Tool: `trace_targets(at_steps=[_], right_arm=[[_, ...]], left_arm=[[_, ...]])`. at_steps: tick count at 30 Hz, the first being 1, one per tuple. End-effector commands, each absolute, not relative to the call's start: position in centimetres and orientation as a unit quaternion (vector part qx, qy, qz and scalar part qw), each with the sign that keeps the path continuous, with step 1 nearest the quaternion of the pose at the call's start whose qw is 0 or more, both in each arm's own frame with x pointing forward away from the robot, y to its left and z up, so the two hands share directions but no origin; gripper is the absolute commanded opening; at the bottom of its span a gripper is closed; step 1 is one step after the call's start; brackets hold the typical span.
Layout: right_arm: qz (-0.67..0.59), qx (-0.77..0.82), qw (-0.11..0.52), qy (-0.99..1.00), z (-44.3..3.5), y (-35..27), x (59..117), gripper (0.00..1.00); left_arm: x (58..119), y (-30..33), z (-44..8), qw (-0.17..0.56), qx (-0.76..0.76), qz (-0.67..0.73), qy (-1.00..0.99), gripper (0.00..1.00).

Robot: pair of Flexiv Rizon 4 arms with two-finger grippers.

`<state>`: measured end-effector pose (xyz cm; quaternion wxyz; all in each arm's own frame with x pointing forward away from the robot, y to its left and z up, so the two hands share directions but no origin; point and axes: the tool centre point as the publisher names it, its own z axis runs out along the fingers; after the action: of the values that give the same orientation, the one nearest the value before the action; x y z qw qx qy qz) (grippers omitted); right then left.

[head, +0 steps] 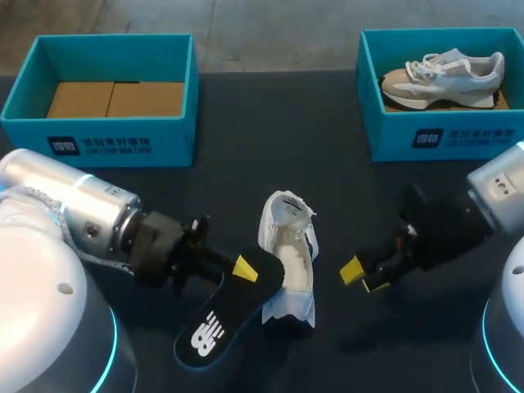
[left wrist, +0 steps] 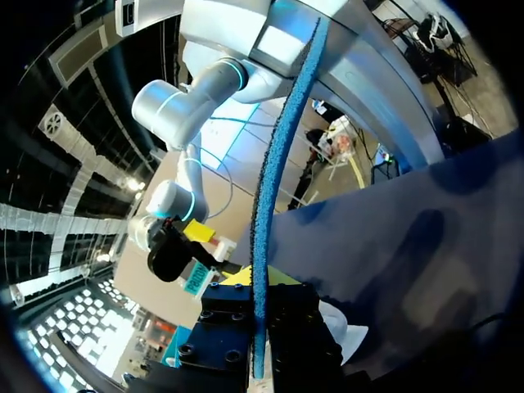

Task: Take the shoe out of the shoebox, open the shoe tongue, remove and reinsert the insole, then place the shoe into the shoebox

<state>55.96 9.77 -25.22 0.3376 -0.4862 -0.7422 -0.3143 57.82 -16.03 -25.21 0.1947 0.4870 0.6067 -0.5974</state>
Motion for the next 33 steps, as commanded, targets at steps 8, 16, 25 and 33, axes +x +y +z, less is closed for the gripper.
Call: trace_targets(at_steps=[8, 16, 25, 33], right_arm=[[-0.303, -0.442, 0.322, -0.780, -28.4, 12.6, 56.1, 1.00], [-0.282, -0.459, 0.283, -0.794, -28.9, 12.9, 55.8, 1.00], [-0.282, -0.459, 0.283, -0.794, -28.9, 12.9, 55.8, 1.00], [-0.252, -0.397, 0.205, -0.859, -30.0, 13.4, 56.3, 1.00]], left_arm=[[57.8, -17.3, -27.0, 0.187, 0.468, -0.602, 0.619, 0.00], [57.7, -17.5, -27.2, 0.175, 0.448, -0.614, 0.625, 0.00], [57.7, -17.5, -27.2, 0.175, 0.448, -0.614, 0.625, 0.00], [57.4, -18.2, -27.8, 0.159, 0.435, -0.627, 0.626, 0.00]])
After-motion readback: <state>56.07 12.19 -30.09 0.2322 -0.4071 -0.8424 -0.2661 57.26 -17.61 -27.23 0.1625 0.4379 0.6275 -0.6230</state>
